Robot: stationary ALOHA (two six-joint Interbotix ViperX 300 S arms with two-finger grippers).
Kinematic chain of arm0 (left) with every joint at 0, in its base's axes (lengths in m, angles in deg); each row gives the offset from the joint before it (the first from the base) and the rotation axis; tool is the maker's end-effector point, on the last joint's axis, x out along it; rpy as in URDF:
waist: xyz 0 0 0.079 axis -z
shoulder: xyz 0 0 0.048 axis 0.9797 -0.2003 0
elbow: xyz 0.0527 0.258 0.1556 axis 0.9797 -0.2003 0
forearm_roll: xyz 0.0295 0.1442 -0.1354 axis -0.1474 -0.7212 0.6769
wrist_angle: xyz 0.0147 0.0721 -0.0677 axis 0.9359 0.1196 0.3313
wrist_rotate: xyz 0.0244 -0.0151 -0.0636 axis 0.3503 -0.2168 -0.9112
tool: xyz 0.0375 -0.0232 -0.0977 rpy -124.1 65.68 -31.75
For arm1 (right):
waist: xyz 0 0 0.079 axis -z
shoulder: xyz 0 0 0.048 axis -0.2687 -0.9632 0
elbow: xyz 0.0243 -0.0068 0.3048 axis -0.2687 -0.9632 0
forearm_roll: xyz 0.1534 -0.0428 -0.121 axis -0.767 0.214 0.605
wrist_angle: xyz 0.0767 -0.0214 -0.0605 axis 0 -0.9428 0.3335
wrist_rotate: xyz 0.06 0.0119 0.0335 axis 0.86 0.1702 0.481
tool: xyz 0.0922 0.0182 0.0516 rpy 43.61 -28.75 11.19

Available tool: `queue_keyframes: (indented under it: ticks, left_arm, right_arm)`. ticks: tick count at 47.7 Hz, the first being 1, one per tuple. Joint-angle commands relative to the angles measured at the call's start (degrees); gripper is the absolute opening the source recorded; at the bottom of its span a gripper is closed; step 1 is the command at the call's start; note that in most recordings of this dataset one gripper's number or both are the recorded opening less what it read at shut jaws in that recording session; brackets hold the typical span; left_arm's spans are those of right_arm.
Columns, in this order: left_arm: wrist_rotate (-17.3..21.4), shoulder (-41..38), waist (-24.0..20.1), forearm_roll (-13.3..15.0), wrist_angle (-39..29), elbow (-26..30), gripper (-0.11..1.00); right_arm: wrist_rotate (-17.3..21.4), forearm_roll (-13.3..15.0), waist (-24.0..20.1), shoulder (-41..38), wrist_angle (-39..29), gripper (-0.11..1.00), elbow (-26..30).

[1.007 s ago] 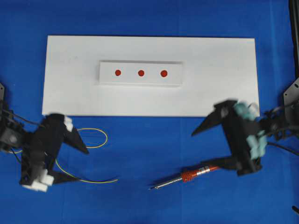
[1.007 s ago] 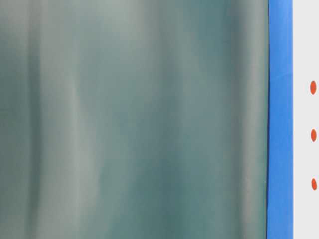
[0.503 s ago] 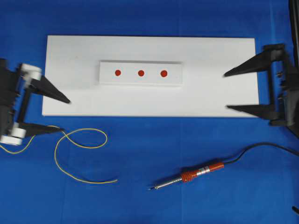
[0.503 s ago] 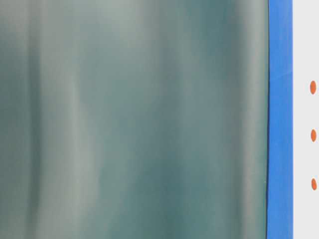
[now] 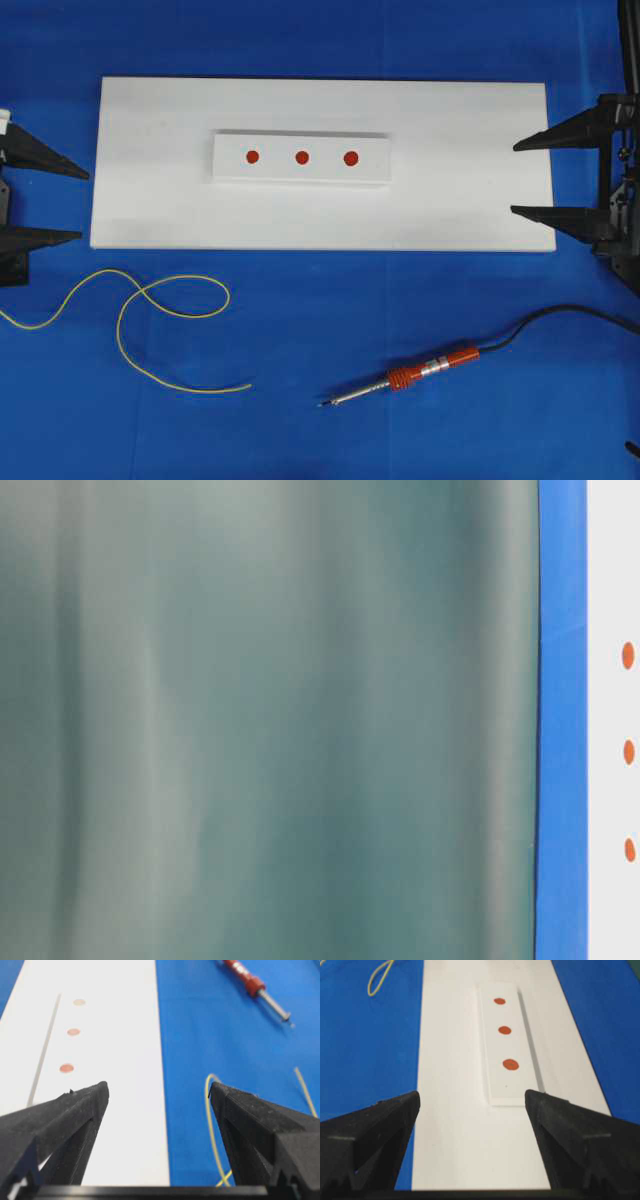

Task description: Touch the tip of the soldering iron to the tip of the solder at the mark.

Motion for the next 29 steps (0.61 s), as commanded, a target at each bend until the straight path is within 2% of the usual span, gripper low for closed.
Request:
queue_keyframes:
  ticks: [1, 29]
  left_arm:
    - [-0.26, 0.35, -0.97, 0.0, 0.26, 0.0, 0.78]
    - [-0.26, 0.26, -0.97, 0.0, 0.26, -0.18, 0.78]
  right_arm:
    - [0.18, -0.44, 0.18, -1.58, 1.93, 0.81, 0.09]
    - [0.18, -0.88, 0.18, -2.9, 2.99, 0.81, -0.18]
